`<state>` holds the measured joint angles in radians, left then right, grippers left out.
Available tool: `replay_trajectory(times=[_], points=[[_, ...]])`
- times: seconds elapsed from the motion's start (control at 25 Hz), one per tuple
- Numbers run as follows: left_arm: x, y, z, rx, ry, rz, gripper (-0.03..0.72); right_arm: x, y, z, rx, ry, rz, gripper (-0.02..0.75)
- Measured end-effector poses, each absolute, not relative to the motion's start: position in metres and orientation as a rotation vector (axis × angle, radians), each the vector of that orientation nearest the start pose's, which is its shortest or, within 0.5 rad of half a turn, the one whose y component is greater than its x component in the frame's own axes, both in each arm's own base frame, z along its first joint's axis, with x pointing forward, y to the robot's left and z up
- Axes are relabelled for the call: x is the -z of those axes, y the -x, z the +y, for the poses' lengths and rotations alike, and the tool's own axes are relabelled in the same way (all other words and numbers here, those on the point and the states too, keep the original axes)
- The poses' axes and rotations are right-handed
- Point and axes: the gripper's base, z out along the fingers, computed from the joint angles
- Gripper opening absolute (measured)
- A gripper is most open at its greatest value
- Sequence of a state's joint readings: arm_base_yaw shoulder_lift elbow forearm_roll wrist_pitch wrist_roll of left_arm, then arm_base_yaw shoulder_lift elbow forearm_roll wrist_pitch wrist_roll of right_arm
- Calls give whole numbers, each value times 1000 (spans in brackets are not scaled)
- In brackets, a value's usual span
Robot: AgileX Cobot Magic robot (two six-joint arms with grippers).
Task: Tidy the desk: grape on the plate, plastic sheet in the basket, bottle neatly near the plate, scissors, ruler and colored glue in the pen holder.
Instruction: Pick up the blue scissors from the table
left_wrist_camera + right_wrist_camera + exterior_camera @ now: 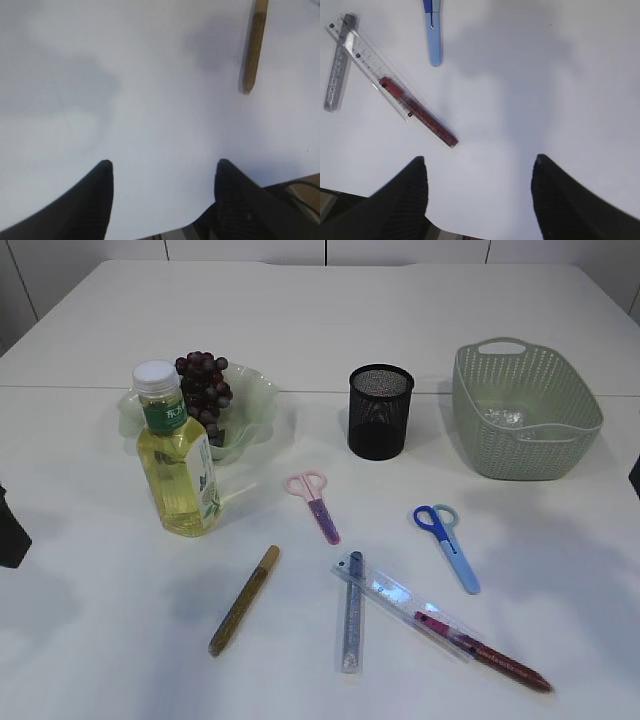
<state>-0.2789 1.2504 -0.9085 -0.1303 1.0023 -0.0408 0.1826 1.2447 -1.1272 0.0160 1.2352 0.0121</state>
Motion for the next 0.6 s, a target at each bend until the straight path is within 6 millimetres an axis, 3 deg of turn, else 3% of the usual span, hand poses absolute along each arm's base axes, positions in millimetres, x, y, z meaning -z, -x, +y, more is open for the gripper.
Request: replay_trajectory(times=[0.28, 0.44, 0.6], points=[[-265, -216, -73, 222, -278, 2951, 465, -328, -224, 44, -84, 232, 2830, 510], [-265, -216, -73, 223, -278, 2950, 459, -323, -238, 48, -94, 234, 2858, 501], [-265, -217, -73, 223, -277, 2946, 446, -318, -257, 64, -99, 303, 2876, 479]])
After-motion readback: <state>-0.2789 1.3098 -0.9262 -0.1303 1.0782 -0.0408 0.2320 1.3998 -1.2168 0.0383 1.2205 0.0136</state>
